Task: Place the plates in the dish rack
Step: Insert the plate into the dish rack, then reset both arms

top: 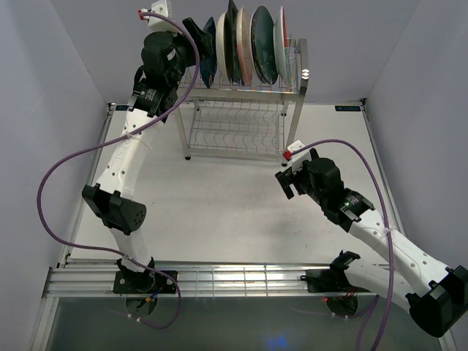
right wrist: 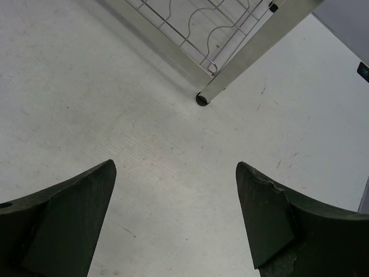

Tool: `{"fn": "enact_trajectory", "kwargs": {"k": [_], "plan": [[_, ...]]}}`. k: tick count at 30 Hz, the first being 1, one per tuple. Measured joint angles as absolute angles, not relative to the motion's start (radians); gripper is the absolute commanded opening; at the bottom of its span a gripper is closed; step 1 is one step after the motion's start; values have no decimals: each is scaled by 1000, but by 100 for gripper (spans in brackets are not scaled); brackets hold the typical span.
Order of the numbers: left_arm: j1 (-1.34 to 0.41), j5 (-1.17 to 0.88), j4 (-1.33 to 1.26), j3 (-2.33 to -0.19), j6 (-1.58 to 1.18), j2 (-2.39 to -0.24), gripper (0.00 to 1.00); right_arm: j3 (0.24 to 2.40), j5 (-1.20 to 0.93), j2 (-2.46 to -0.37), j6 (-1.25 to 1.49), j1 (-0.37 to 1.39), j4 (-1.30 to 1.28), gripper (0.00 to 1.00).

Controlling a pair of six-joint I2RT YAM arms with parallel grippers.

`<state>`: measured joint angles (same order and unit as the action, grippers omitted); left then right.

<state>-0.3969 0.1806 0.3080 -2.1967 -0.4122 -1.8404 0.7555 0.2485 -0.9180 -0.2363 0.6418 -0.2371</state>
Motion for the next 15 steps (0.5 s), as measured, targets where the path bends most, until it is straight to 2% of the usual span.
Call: {"fn": "enact_trajectory", "kwargs": {"k": [7, 15], "plan": [[-395, 195, 275, -2054, -440, -1701, 84, 756, 252, -916, -243, 642, -237, 90], [-393, 202, 157, -1601, -489, -1405, 92, 756, 251, -858, -262, 642, -233, 90]]}}
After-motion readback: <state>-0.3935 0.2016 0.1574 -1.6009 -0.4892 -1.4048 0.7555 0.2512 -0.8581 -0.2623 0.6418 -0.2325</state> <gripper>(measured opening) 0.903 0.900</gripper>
